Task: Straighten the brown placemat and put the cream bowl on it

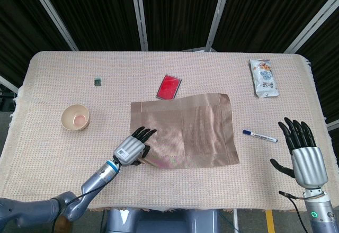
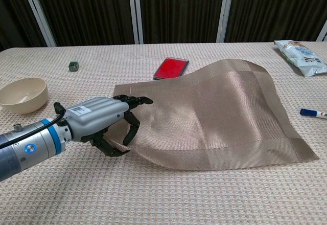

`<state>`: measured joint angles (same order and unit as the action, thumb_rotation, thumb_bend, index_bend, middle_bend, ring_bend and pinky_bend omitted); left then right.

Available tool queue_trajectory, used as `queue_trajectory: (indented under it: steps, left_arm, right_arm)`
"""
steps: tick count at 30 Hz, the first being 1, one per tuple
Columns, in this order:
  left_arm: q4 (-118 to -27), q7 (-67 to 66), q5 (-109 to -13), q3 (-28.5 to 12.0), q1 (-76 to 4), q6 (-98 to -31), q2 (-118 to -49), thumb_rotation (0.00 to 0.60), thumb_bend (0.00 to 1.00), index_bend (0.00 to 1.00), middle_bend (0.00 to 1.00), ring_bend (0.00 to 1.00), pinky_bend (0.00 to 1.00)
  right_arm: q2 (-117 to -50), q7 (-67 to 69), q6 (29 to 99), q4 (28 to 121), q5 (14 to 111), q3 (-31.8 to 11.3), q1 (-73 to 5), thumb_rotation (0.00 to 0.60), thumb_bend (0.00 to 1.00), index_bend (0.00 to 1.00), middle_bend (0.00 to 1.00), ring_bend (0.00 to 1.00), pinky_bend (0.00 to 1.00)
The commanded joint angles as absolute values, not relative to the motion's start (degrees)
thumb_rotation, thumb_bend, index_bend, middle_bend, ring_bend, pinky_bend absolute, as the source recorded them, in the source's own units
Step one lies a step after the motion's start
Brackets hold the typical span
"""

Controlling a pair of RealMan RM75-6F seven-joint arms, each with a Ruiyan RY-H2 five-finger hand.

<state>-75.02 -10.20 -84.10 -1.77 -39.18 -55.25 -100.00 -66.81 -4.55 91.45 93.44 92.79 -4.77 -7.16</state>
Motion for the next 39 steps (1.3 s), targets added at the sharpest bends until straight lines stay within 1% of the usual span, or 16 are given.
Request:
queue_trajectory:
  steps: [1,6,9,17,23,29,33,39]
  left_arm:
    - [-76.50,-8.60,-86.09,-0.06,-38.62,-56.24,-98.47,0.600,0.36,0.69,0.00,0.00,0.00]
    - [-80.26,-6.14,-90.90,4.00,-37.30,-58.90,-94.27,0.600,0.36,0.70,0.00,0.00,0.00]
    - [-83.33,-4.01,-92.60,6.84,-36.02,-60.02,-90.43,0.600,0.35,0.70,0.00,0.00,0.00]
    - [-86.29,-3.56,-94.65,10.92,-33.15,-62.36,-83.91,0.600,0.35,0.70,0.00,0.00,0.00]
    - [-86.31,-3.34,-96.20,11.85,-31.80,-63.65,-83.29,0.600,0.35,0.70,0.00,0.00,0.00]
    - [-86.50,-5.44,-96.28,11.44,-30.93,-64.05,-82.88,0.600,0.35,0.70,0.00,0.00,0.00]
    - [-86.78,-7.07,-96.05,11.56,-30.15,-64.30,-81.26,0.600,0.35,0.70,0.00,0.00,0.00]
    - [-86.95,-6.54,-96.28,11.80,-29.41,-64.47,-79.99,0.600,0.35,0.70,0.00,0.00,0.00]
  right_arm:
    - [-66.88,-4.71,91.45,93.52,92.85,-4.69,-7.05,0.600,0.00,0.00,0.00,0.00,0.00]
    - [-67.00,-5.10,91.51,93.65,92.83,-4.67,-6.85,0.600,0.00,0.00,0.00,0.00,0.00]
    - [-67.00,-5.39,91.82,94.09,93.28,-4.57,-6.68,0.600,0.00,0.00,0.00,0.00,0.00]
    - [-66.93,-6.08,92.47,95.10,94.60,-4.18,-6.30,0.600,0.00,0.00,0.00,0.00,0.00]
    - [-66.62,-5.94,92.78,95.52,94.97,-4.28,-6.17,0.600,0.00,0.00,0.00,0.00,0.00]
    - [-66.35,-5.52,92.97,95.70,95.24,-4.35,-6.06,0.600,0.00,0.00,0.00,0.00,0.00]
    - [-66.18,-5.40,93.19,95.87,95.42,-4.37,-5.91,0.600,0.00,0.00,0.00,0.00,0.00]
    - [-66.10,-5.47,93.34,96.04,95.72,-4.32,-5.75,0.600,0.00,0.00,0.00,0.00,0.00]
